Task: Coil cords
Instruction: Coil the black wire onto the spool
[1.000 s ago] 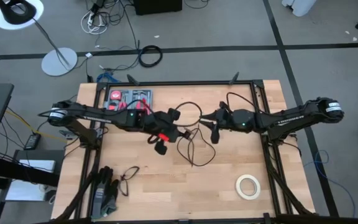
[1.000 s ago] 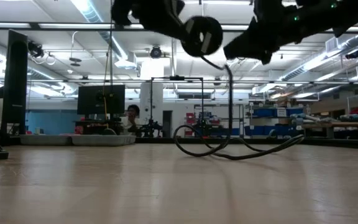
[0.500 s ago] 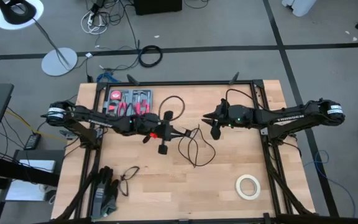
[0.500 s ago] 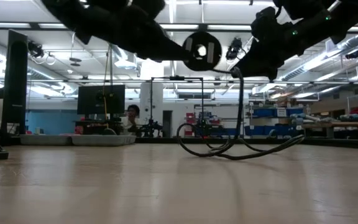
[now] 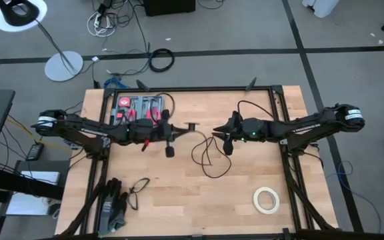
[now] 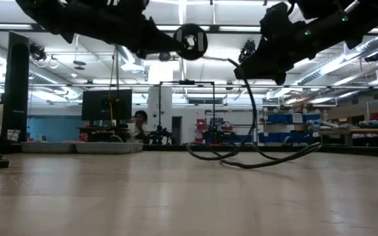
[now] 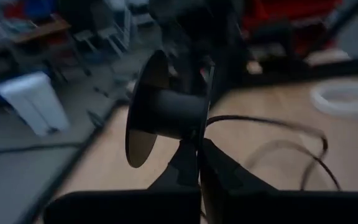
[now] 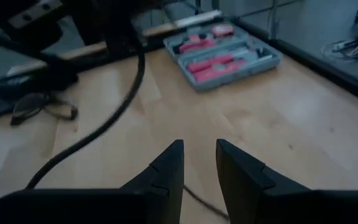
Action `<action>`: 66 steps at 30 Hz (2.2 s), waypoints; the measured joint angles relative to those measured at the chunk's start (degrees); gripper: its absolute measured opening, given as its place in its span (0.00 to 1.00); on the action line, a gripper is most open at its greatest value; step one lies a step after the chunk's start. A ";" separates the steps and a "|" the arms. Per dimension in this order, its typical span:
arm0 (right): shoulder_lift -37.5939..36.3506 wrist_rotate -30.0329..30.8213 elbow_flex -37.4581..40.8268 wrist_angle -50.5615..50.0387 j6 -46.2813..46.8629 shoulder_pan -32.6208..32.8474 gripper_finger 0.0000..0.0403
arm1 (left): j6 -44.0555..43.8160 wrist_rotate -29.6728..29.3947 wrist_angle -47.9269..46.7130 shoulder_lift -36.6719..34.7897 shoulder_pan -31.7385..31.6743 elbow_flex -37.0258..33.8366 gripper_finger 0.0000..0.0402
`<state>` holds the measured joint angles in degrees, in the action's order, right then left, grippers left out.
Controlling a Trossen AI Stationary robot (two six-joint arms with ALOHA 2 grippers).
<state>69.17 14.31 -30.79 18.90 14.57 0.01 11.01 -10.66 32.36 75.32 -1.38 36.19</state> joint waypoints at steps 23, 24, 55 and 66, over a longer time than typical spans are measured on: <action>3.82 -1.43 -5.72 9.56 -10.88 -0.90 0.23 | -1.03 13.77 -8.71 1.65 -5.51 3.25 0.00; 3.82 -1.63 -6.31 9.44 -11.36 -0.90 0.23 | -0.85 13.77 -9.35 2.08 -5.53 4.01 0.00; 8.81 -4.44 -8.70 12.65 -16.45 -1.77 0.13 | -3.61 16.92 -4.16 9.69 -5.60 8.67 0.00; 8.44 -3.82 -8.71 10.84 -17.83 -2.09 0.01 | -5.18 14.48 -4.61 9.70 -5.54 8.61 0.10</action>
<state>77.61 10.48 -39.49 29.75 -3.26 -2.07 5.83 3.82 27.74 85.01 -6.92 44.80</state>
